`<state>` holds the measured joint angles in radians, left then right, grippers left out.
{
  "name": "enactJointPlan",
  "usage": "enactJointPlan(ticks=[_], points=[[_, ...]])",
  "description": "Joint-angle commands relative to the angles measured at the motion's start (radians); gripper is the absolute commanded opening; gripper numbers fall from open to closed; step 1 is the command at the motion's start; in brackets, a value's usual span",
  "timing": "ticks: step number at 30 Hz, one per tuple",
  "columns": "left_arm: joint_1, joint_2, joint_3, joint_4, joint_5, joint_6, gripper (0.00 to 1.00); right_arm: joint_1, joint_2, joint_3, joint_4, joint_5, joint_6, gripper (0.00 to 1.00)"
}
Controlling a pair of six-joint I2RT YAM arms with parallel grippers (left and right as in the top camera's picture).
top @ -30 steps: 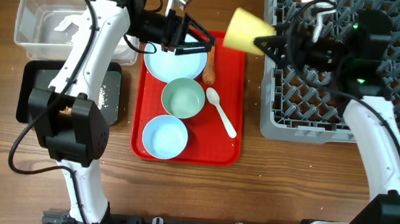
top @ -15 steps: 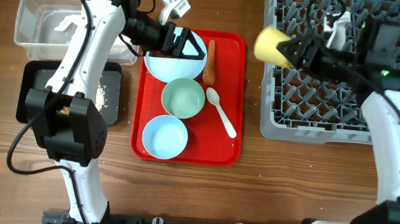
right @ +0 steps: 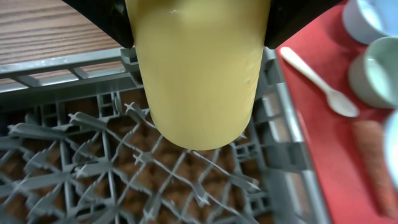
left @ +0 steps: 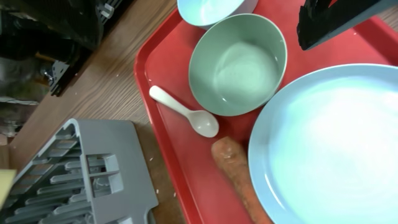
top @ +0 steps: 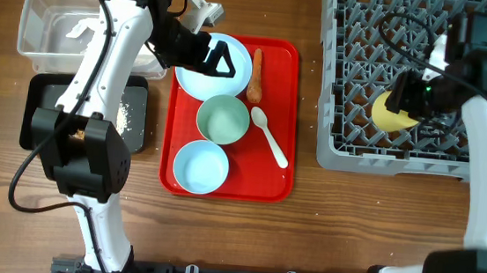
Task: Sort waste into correct bins and load items into the dishwasher rack
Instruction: 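Lower the yellow cup into the dish rack and release with the right gripper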
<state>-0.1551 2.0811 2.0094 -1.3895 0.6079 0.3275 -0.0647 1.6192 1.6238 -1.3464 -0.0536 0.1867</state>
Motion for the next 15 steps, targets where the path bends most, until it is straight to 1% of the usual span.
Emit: enactJointPlan(ticks=[1, 2, 6, 7, 9, 12, 13, 15], points=[[-0.003, -0.034, 0.017, 0.003, -0.023, 0.005, 1.00, -0.003, 0.084, -0.038, -0.001, 0.039, -0.013, 0.52], [-0.003, -0.034, 0.017, 0.003, -0.027, 0.005, 1.00, -0.003, 0.107, -0.047, 0.003, 0.039, -0.026, 0.54], [-0.003, -0.034, 0.017, 0.003, -0.031, 0.005, 1.00, -0.003, 0.193, -0.066, 0.010, 0.039, -0.031, 0.57], [-0.003, -0.034, 0.017, 0.003, -0.031, 0.005, 1.00, -0.003, 0.211, -0.068, 0.015, 0.039, -0.031, 0.59], [-0.003, -0.034, 0.017, 0.002, -0.031, 0.005, 1.00, -0.003, 0.235, -0.068, 0.025, 0.039, -0.031, 0.71], [-0.003, -0.034, 0.017, 0.002, -0.030, 0.005, 1.00, -0.003, 0.242, -0.066, 0.032, 0.039, -0.037, 0.98], [-0.003, -0.034, 0.017, 0.002, -0.031, 0.005, 1.00, -0.003, 0.241, -0.060, 0.033, 0.039, -0.043, 0.99], [-0.003, -0.034, 0.017, 0.002, -0.030, 0.005, 1.00, -0.005, 0.241, -0.027, 0.016, 0.029, -0.042, 1.00]])
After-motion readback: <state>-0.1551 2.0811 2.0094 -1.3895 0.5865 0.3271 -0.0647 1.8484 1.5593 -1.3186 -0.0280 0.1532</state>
